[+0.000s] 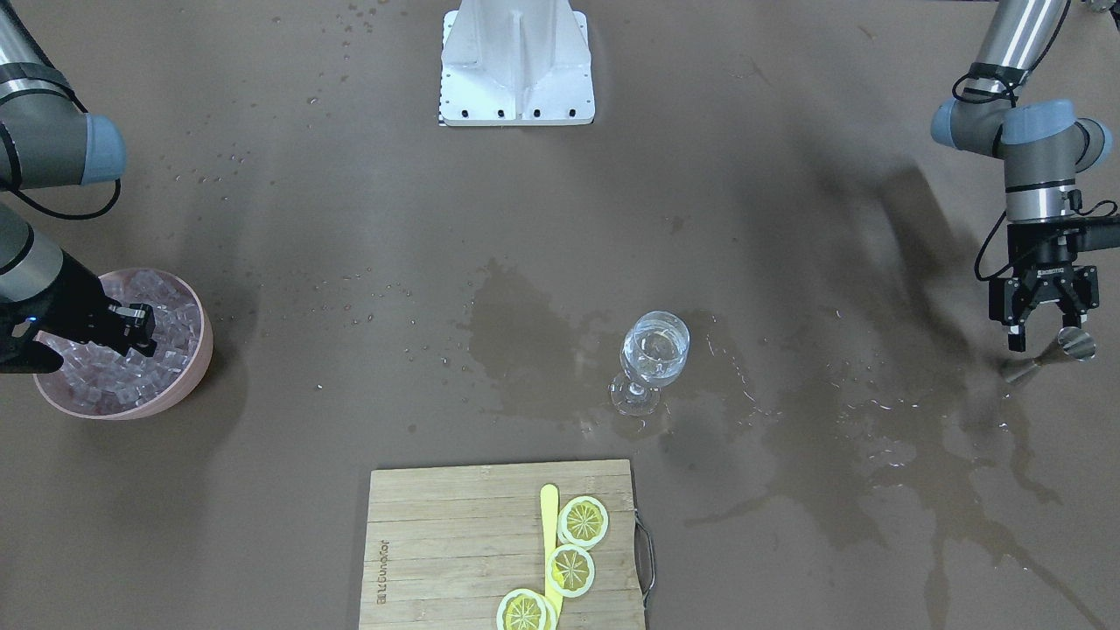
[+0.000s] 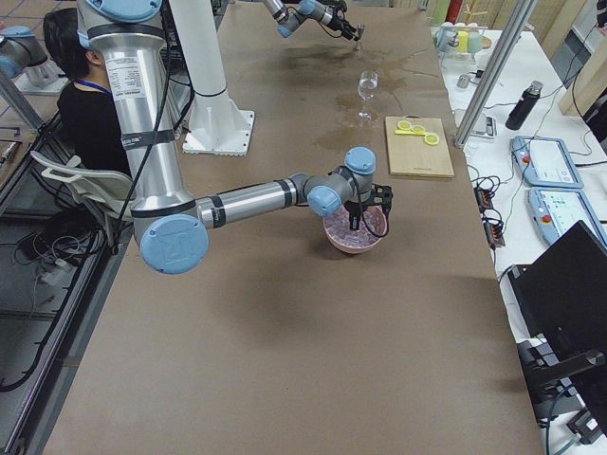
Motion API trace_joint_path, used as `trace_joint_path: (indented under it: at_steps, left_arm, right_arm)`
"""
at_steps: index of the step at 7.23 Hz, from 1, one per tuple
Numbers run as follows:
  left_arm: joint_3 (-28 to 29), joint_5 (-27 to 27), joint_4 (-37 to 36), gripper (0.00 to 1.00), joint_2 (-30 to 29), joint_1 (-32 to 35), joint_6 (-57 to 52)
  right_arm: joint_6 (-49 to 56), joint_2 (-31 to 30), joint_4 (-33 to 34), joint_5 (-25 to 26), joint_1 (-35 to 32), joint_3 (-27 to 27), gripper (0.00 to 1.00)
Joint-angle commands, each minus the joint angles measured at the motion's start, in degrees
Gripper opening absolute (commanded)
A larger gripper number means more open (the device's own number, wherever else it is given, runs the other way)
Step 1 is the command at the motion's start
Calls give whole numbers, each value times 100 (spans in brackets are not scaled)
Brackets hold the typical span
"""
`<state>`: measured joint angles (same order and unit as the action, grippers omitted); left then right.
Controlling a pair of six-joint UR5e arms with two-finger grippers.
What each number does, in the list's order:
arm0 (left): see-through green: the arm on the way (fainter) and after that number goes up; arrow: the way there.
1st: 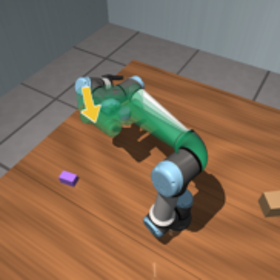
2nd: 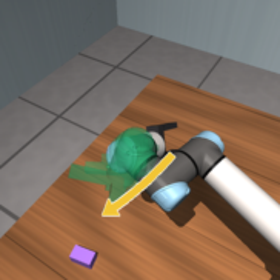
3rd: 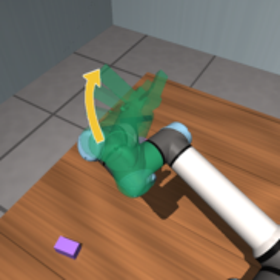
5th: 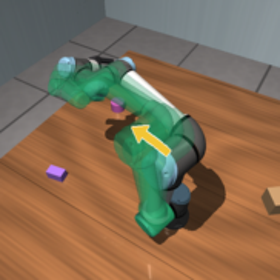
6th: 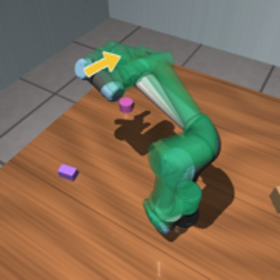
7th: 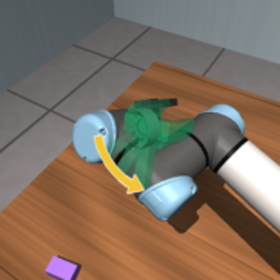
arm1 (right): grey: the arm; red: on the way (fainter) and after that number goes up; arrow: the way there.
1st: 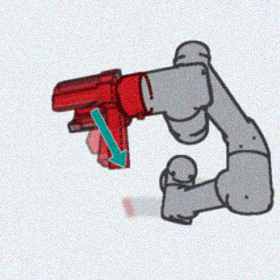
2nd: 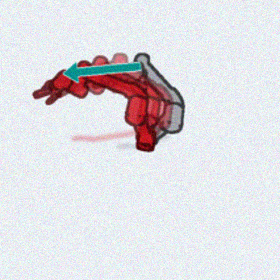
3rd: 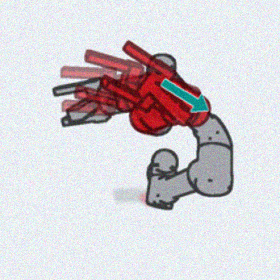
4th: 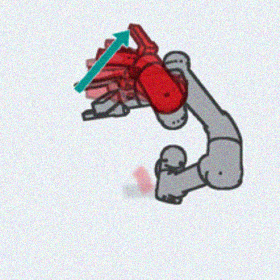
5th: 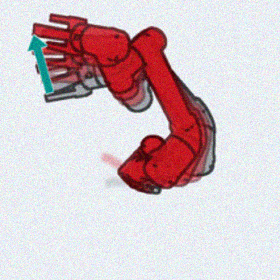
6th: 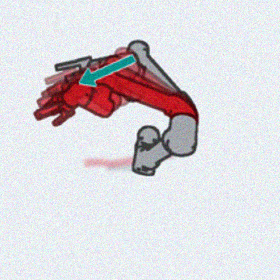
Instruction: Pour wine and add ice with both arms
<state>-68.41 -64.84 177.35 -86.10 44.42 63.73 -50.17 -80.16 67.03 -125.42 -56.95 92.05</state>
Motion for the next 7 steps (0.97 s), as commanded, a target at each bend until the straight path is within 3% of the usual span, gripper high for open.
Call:
trace_joint_path:
  at_steps: [1, 3, 4, 6, 7]
  left_arm:
    - [179, -3, -7, 91, -213, -3, -10]
    - [241, -64, 2, 85, -214, -30, -36]
    - [241, -90, 2, 83, -205, -30, -36]
    - [284, -143, 2, 78, -223, -39, -36]
    - [285, -213, 2, 76, -223, -47, -36]
  right_arm:
    - [7, 1, 3, 0, 0, -3, 45]
    - [7, 27, 3, 9, 0, -29, 56]
    - [7, 27, 3, 9, 0, -29, 55]
    - [16, 36, 3, 9, 0, -46, 49]
    - [16, 44, 3, 9, -9, -55, 39]
